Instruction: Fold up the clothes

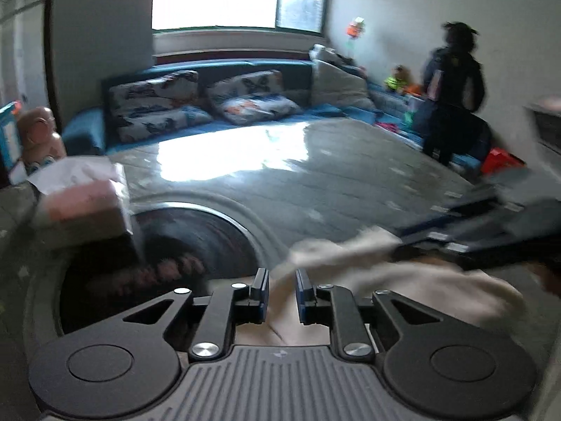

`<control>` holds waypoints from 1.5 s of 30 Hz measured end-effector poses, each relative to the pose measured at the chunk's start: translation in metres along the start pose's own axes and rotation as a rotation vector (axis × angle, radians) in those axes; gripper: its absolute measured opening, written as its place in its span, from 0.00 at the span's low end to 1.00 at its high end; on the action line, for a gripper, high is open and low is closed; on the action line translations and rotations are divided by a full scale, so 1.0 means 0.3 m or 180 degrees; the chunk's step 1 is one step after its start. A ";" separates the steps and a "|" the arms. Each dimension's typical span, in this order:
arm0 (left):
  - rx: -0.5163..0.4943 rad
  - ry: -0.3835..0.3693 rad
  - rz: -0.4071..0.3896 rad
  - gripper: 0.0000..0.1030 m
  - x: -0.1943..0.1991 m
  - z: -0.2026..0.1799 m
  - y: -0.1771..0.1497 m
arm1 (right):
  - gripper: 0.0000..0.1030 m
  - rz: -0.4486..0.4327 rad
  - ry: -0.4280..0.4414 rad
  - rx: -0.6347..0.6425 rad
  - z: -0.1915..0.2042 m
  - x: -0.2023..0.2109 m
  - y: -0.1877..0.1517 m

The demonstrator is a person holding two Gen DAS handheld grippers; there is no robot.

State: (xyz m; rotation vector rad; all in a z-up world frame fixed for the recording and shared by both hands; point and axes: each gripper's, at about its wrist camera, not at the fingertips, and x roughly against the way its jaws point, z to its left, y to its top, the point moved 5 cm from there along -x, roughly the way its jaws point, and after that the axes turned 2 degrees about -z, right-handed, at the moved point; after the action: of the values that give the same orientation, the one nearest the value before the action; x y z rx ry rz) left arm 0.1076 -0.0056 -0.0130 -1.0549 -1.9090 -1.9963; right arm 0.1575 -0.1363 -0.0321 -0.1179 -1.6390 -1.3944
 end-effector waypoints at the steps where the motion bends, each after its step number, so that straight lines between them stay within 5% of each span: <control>1: -0.0021 -0.0053 0.0028 0.19 0.010 -0.022 -0.017 | 0.22 0.0040 0.0045 0.0044 0.022 -0.020 0.006; 10: 0.0125 -0.0154 0.0200 0.29 0.006 -0.052 -0.143 | 0.22 0.0149 -0.0015 0.0014 0.071 -0.174 0.044; 17: 0.0376 0.0095 0.0085 0.39 0.068 0.035 -0.139 | 0.24 0.0174 0.0491 0.0485 0.209 -0.170 0.119; 21: 0.0438 0.0145 0.0131 0.41 0.100 0.057 -0.173 | 0.39 0.0286 0.0863 0.0949 0.321 -0.219 0.154; 28: 0.0544 0.0169 0.0109 0.48 0.135 0.061 -0.201 | 0.38 0.0569 0.0975 0.1425 0.414 -0.305 0.151; 32: 0.0598 0.0115 0.0132 0.48 0.144 0.059 -0.222 | 0.09 0.0684 0.0972 0.1486 0.411 -0.322 0.149; 39: 0.0649 0.0024 0.0162 0.45 0.150 0.046 -0.243 | 0.05 0.0399 0.0844 0.1327 0.392 -0.273 0.201; 41: 0.0648 -0.0018 0.0184 0.34 0.144 0.044 -0.249 | 0.05 0.0265 0.0748 0.1175 0.375 -0.270 0.212; 45: 0.0621 -0.0049 0.0235 0.28 0.141 0.046 -0.264 | 0.05 0.0270 0.0639 0.0805 0.338 -0.325 0.195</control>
State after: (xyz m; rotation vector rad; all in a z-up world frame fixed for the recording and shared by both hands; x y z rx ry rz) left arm 0.0356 0.0337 -0.0521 -1.0745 -1.9939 -1.7270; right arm 0.1876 0.0123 -0.0473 0.0961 -1.6071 -1.0884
